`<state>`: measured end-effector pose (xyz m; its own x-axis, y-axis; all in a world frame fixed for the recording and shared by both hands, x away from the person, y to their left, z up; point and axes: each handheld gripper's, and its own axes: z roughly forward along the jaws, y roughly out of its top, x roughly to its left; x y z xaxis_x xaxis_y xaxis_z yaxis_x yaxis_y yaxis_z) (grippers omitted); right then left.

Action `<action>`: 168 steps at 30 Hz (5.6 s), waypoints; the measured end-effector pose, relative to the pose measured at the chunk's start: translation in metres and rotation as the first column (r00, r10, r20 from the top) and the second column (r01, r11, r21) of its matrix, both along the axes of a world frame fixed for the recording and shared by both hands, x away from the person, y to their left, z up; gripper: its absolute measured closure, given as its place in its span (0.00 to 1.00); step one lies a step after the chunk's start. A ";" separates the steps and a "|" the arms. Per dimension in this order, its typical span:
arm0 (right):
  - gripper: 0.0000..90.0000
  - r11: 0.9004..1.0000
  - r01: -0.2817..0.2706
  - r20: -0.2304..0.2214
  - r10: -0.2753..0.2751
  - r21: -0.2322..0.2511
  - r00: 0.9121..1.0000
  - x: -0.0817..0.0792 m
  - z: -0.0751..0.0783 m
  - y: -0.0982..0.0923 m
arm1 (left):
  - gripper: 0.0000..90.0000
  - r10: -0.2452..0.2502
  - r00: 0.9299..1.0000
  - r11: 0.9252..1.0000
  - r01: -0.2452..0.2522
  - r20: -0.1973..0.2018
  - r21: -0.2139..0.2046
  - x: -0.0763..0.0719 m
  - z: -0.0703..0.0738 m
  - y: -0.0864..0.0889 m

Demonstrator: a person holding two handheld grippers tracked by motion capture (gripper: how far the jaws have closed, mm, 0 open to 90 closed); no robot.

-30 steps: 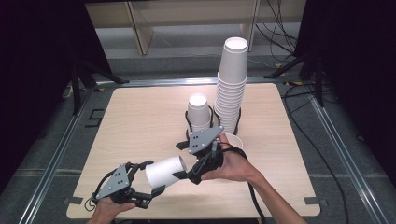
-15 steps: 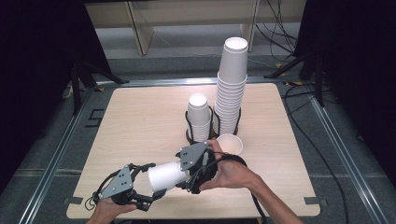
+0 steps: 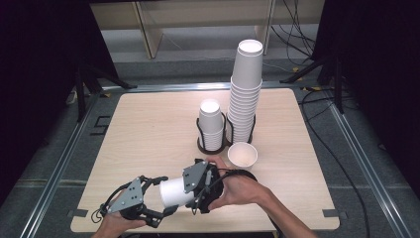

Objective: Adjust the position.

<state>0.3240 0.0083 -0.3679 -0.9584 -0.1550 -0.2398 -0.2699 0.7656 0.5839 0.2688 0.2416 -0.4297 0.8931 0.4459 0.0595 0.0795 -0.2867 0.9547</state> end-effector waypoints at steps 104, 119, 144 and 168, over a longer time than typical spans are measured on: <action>0.25 0.910 0.079 -0.271 0.038 0.407 0.962 0.018 -0.023 -0.014 | 0.05 0.039 0.997 0.942 -0.061 -0.074 -0.330 0.004 0.003 0.010; 0.25 0.914 0.051 -0.269 0.064 0.403 0.961 0.014 -0.029 -0.007 | 0.09 0.010 0.999 0.943 -0.021 -0.034 -0.332 0.003 0.005 0.011; 0.17 0.952 0.128 -0.162 -0.085 0.279 0.983 0.007 -0.004 -0.019 | 0.12 0.081 0.997 0.991 -0.081 -0.002 -0.109 0.003 0.009 0.013; 0.17 0.984 0.083 -0.142 -0.060 0.159 0.988 -0.002 -0.032 0.010 | 0.12 0.049 0.999 0.999 -0.049 -0.008 -0.009 0.000 0.007 0.003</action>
<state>0.3219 0.0179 -0.3996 -0.9909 -0.0543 -0.1231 -0.1275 0.6711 0.7303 0.2684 0.2449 -0.4228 0.8705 0.4898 0.0480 0.1010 -0.2731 0.9567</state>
